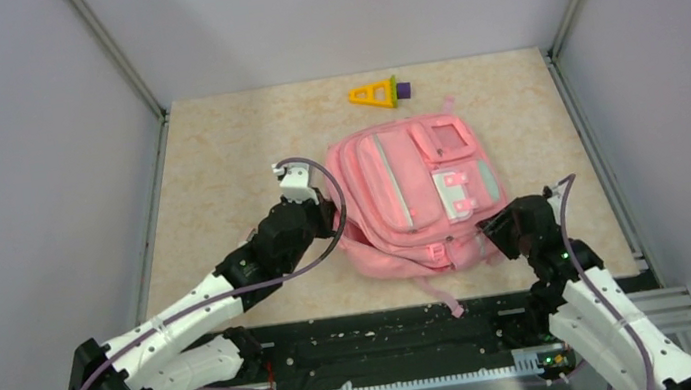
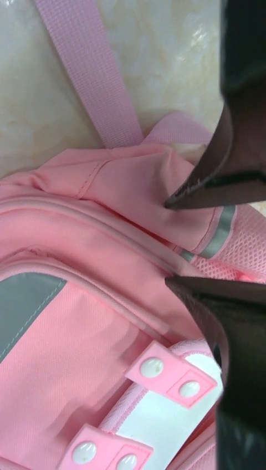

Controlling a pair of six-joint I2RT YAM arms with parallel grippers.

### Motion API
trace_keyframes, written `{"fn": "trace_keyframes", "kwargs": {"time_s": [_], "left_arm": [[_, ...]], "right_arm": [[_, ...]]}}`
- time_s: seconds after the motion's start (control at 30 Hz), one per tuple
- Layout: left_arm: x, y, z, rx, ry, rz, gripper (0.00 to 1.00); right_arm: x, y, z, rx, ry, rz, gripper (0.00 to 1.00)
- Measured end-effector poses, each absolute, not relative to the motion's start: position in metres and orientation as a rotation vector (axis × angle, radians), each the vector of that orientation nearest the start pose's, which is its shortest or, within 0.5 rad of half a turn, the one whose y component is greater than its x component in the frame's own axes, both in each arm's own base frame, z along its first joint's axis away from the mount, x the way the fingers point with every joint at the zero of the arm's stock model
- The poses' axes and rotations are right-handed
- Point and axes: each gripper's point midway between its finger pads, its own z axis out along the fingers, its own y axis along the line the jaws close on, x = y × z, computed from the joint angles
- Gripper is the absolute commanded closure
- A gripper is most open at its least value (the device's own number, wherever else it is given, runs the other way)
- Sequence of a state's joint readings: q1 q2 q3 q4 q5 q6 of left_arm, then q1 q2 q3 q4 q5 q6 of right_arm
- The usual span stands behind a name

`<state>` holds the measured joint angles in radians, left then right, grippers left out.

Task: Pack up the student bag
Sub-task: Adjust the student bag at the center of the board.

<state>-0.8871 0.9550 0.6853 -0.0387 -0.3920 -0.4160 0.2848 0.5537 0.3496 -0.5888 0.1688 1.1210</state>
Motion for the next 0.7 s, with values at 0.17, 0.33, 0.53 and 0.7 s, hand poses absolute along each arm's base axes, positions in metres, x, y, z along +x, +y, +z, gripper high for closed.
{"fn": "trace_keyframes", "kwargs": {"time_s": [0.17,0.33,0.53,0.7], "left_arm": [[0.254,-0.231,0.212,0.181,1.882,-0.537,1.00],[0.251,-0.234,0.214,0.220,1.872,-0.554,1.00],[0.247,-0.229,0.215,0.226,1.856,-0.562,1.00],[0.238,-0.231,0.212,0.277,1.849,-0.600,1.00]], "right_arm": [[0.221,0.078,0.071,0.999,2.125,0.555,0.96],[0.243,0.078,0.067,0.973,2.103,0.521,1.00],[0.284,0.082,0.070,0.910,2.068,0.481,1.00],[0.314,0.086,0.069,0.823,2.060,0.445,1.00]]}}
